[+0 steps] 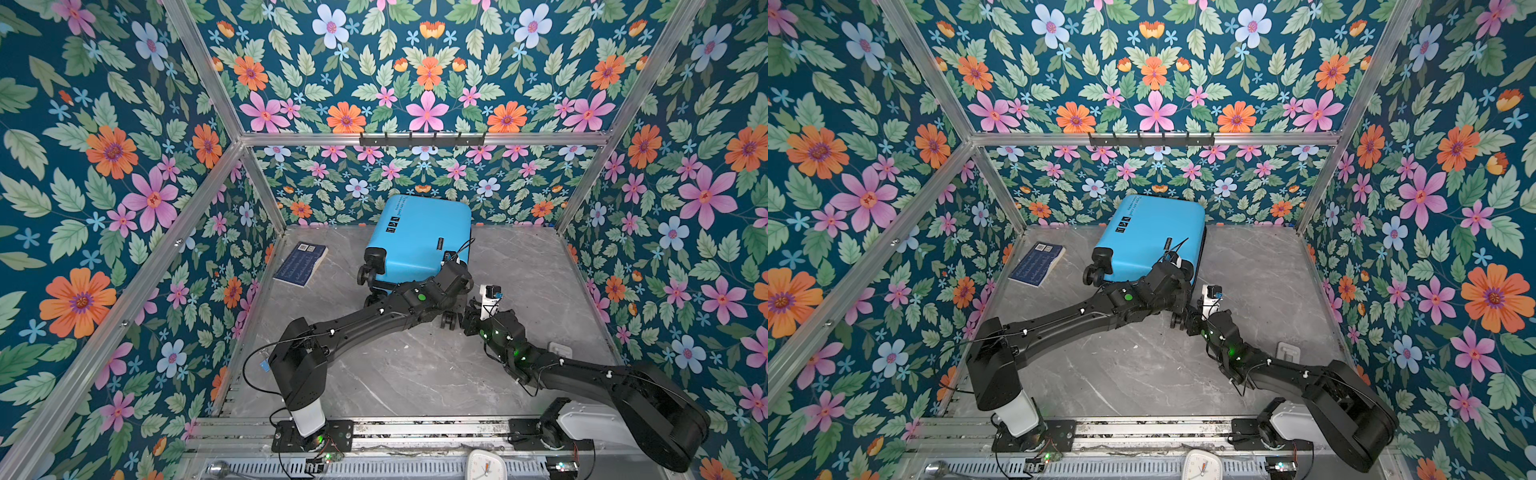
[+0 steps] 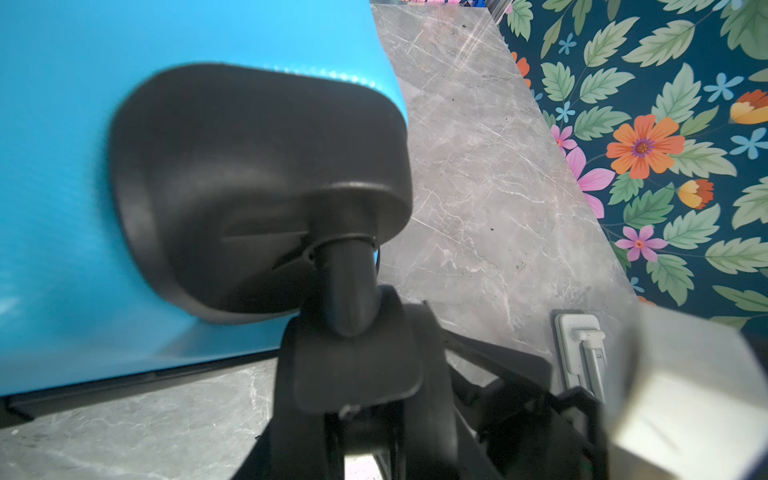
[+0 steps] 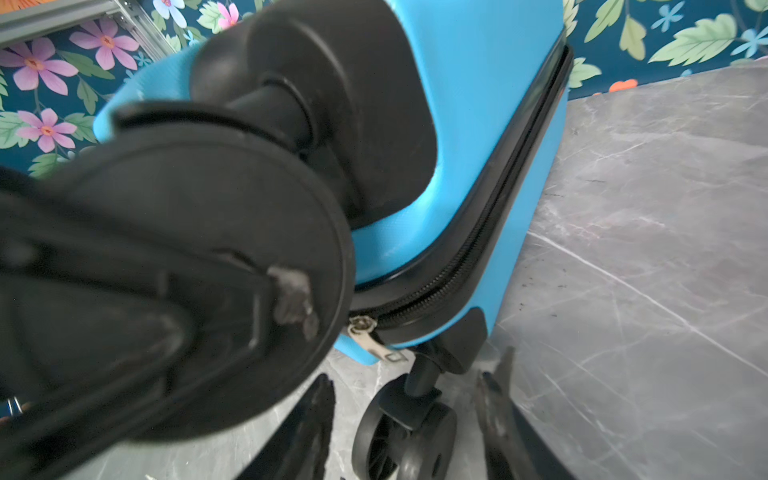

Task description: Pack the luggage

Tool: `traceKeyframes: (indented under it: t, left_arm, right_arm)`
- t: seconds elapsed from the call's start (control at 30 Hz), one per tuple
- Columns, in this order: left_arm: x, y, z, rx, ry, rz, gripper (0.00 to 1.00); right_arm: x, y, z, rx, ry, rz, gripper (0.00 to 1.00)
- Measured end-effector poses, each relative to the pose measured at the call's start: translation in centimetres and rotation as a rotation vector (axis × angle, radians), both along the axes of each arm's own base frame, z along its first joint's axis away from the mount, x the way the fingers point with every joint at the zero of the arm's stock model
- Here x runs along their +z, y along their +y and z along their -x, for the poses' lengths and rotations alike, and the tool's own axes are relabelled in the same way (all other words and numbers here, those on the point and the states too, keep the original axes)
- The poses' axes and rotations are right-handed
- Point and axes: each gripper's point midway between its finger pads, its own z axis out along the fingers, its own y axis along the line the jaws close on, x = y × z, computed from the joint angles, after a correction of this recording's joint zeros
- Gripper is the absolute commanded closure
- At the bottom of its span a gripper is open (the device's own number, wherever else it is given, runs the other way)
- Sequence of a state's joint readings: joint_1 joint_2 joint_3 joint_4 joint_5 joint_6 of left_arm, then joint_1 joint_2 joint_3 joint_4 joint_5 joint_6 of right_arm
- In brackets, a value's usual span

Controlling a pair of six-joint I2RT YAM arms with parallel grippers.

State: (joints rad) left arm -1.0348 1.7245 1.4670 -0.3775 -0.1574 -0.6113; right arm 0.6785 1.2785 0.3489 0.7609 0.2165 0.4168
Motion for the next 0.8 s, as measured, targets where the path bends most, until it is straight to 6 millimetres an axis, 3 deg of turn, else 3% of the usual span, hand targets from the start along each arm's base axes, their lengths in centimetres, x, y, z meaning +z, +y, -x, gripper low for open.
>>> traceKeyframes:
  t: [0.43,0.8]
  left_arm:
    - [0.0,0.0,0.0,0.002,-0.001,0.001,1.00]
    - [0.3,0.3,-0.4,0.013,-0.008,0.003,1.00]
  right_arm:
    - [-0.1,1.6,-2.0,-0.014,-0.031,-0.019,0.44]
    - [-0.1,1.5,-2.9,-0.054,-0.043,-0.024,0.63]
